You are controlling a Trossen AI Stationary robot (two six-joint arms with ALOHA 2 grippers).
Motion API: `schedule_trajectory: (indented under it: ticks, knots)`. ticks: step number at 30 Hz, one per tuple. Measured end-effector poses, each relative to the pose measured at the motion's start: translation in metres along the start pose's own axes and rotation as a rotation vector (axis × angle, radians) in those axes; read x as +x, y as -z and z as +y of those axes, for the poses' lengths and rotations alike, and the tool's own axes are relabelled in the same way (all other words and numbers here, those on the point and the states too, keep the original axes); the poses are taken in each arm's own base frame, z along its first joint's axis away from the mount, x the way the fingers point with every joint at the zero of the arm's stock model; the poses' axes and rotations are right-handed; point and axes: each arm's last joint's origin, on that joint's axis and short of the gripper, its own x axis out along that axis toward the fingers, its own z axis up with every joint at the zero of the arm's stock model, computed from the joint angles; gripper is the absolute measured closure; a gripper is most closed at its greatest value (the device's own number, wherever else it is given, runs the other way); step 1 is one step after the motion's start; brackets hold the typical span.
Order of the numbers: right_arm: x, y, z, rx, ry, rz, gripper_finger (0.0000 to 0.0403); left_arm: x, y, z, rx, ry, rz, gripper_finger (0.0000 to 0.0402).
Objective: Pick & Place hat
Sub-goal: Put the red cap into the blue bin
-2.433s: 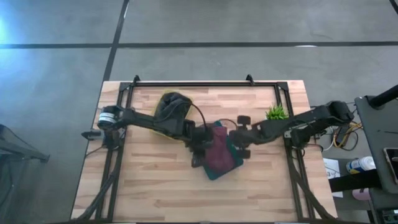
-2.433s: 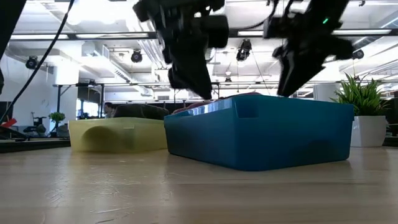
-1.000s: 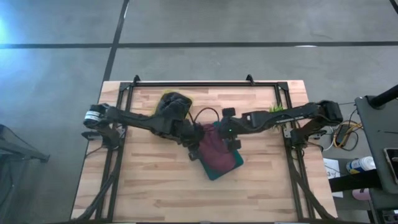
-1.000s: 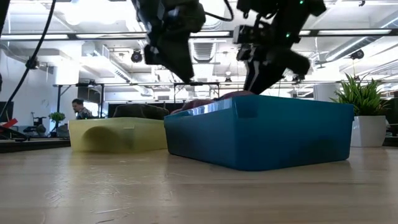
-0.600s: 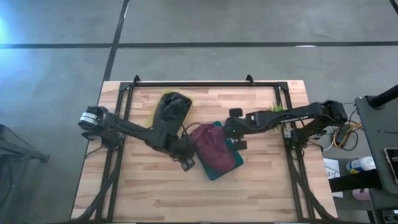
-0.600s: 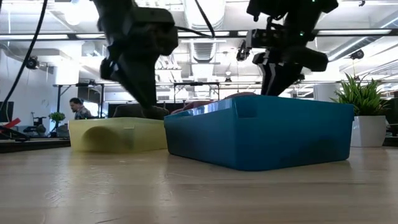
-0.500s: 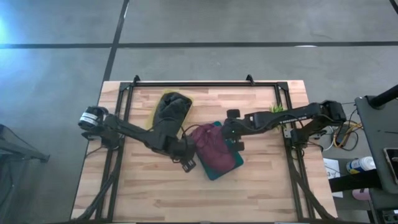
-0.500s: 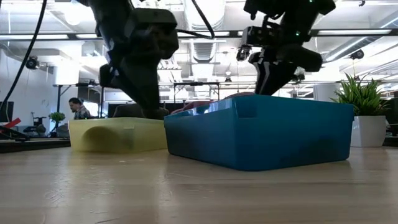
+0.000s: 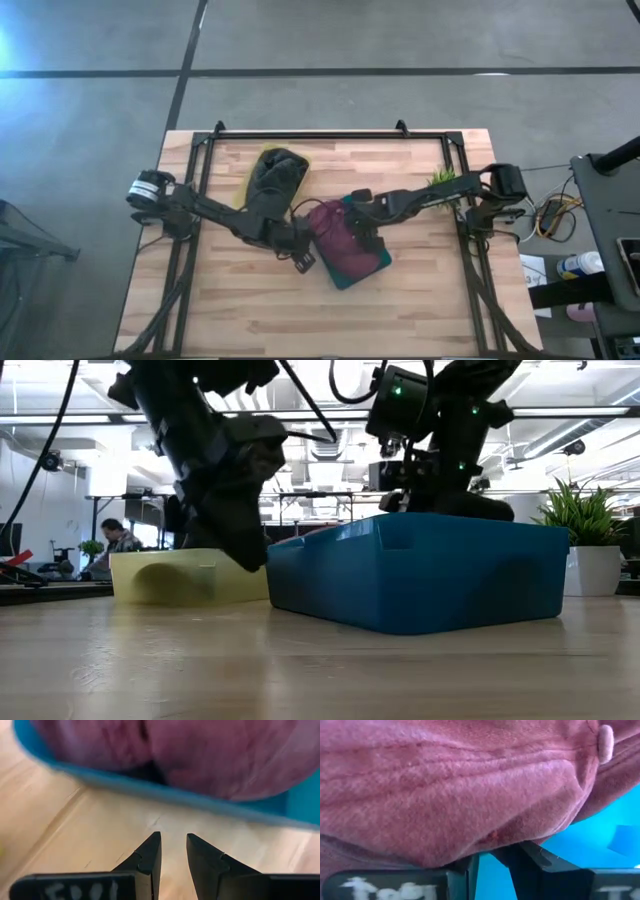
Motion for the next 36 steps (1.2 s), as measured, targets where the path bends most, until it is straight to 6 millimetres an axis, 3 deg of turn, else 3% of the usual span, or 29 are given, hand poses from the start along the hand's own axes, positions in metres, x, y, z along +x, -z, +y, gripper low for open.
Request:
schedule_trajectory:
  ticks: [6,14,23,29,36]
  knots:
    - [-0.002,-0.003,0.000,-0.006,0.004,0.017,0.0305,0.008,-0.009,0.006,-0.040,0.066,-0.092,0.0316]
    - [-0.037,-0.018,-0.009,0.019,0.059,-0.040,0.0301,0.014,-0.018,0.019,-0.021,0.030,-0.113,0.0316]
    - [-0.029,-0.001,-0.005,0.004,0.037,0.091,0.0287,0.011,-0.028,0.018,0.003,0.039,-0.142,0.0316]
    - [-0.029,0.002,-0.003,0.107,0.007,0.125,0.0248,0.010,-0.030,0.016,0.004,0.052,-0.154,0.0316]
    - [-0.041,0.004,-0.005,0.038,-0.005,0.191,0.0178,0.010,-0.030,0.015,0.002,0.059,-0.158,0.0316]
